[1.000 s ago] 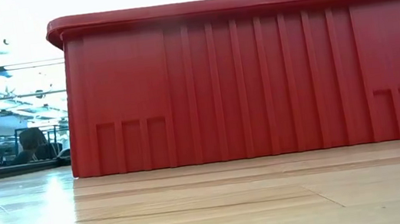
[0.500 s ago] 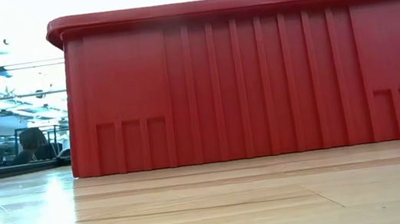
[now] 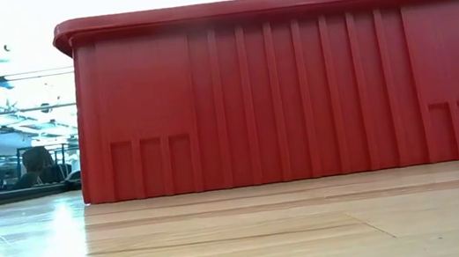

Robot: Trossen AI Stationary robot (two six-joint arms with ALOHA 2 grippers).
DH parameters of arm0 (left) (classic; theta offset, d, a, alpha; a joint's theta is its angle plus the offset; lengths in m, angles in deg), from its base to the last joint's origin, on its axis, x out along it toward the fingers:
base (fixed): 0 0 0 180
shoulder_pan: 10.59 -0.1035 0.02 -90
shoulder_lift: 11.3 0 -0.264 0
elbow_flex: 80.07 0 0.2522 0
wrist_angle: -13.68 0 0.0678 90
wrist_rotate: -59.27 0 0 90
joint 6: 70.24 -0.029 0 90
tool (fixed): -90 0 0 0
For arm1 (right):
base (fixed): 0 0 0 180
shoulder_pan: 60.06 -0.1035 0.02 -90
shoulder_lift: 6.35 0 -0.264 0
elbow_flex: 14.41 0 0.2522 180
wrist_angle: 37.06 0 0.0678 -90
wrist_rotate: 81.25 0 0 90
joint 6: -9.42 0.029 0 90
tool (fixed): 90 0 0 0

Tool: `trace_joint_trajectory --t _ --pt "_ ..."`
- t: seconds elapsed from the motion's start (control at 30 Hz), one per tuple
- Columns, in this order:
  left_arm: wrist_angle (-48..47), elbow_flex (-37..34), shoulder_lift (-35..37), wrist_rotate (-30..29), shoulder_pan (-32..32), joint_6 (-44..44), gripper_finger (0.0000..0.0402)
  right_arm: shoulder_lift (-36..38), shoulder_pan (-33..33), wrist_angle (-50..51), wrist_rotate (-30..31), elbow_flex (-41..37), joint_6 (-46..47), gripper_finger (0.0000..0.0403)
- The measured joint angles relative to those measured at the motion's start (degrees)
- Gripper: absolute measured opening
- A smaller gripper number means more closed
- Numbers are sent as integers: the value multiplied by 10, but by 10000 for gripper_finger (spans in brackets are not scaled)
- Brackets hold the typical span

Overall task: Pick and place slides into bin
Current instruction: Put the pink slide into the red bin

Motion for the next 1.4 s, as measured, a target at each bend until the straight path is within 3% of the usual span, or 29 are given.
trace_joint_trajectory --t 0.37,0.6,0.83,1.13,1.4 --pt "0 0 0 -2 2 -11 122 187 -166 62 13 0 138 83" --pt "3 -1 7 -2 20 -27 122 266 -237 138 -152 1 258 7" --pt "1 0 24 -2 31 -19 122 282 -281 202 -350 1 374 2" --pt "0 0 35 -1 61 10 122 282 -322 287 -469 1 496 1" --pt "0 0 34 -1 100 52 122 279 -377 349 -522 4 572 0"
